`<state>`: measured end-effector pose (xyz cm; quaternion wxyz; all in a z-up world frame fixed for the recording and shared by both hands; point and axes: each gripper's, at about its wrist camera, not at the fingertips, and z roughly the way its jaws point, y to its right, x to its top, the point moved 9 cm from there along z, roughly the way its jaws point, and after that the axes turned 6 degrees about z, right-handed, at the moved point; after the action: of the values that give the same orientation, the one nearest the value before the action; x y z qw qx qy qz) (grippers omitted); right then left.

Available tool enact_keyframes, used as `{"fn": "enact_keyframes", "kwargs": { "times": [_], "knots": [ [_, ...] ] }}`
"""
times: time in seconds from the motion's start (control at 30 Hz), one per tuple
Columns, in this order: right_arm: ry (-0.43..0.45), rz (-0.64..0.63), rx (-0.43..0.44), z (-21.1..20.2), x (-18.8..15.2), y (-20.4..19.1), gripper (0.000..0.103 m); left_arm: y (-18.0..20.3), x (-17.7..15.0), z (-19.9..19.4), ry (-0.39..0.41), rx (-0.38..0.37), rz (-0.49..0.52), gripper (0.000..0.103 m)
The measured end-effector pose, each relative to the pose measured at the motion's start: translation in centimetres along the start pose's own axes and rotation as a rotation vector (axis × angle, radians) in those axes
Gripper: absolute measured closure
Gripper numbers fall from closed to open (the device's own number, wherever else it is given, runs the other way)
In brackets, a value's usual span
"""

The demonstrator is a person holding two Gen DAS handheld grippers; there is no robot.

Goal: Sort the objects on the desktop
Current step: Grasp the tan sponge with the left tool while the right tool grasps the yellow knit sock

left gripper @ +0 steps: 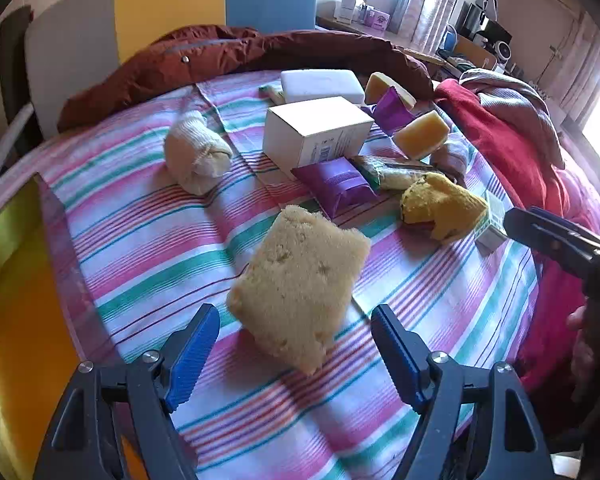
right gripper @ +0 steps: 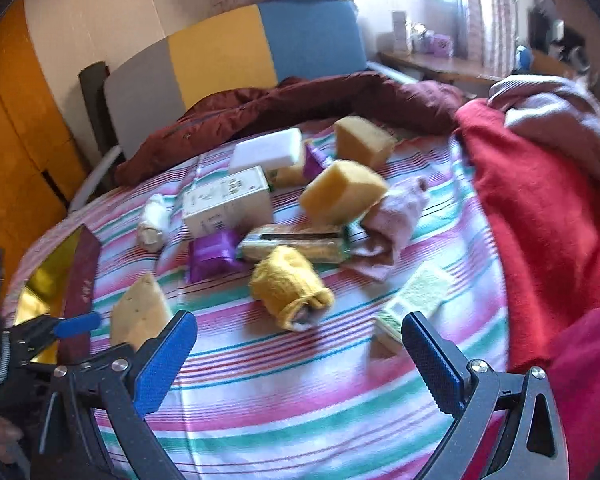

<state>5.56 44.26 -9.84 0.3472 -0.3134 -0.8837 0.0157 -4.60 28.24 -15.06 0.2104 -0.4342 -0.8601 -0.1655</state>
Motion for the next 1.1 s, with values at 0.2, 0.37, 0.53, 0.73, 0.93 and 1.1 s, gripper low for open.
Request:
{"fn": "enact_keyframes", "kwargs": {
  "times": [0.2, 0.37, 0.53, 0.73, 0.93, 1.1],
  "knots": [
    [-0.037, 0.009, 0.002, 3.0, 1.1, -0.6, 0.001, -0.3, 0.4, 1.7, -0.017, -0.011, -0.014, 0.027],
    [-0.074, -0.005, -0.015, 5.8, 1.8, -0.8, 0.009, 0.1, 0.3, 2.5, -0.017, 0.031, 0.028, 0.035],
    [-0.133, -0.008, -0.021, 7.7, 1.0, -0.5, 0.031, 0.2, 0.5, 2.6, 0.011, 0.036, 0.037, 0.039],
    [-0.172, -0.006, 0.002, 8.8, -0.2, -0.4, 0.049, 0.3, 0.7, 2.3, 0.05, 0.035, 0.032, 0.046],
    [-0.155, -0.004, 0.029, 7.7, -0.3, -0.7, 0.056, 0.6, 0.9, 0.8, 0.095, 0.036, -0.007, 0.047],
    [-0.132, -0.014, 0.066, 6.0, -0.3, -1.8, 0.056, 0.4, 1.1, -1.4, 0.137, 0.047, -0.041, 0.047]
  ]
}}
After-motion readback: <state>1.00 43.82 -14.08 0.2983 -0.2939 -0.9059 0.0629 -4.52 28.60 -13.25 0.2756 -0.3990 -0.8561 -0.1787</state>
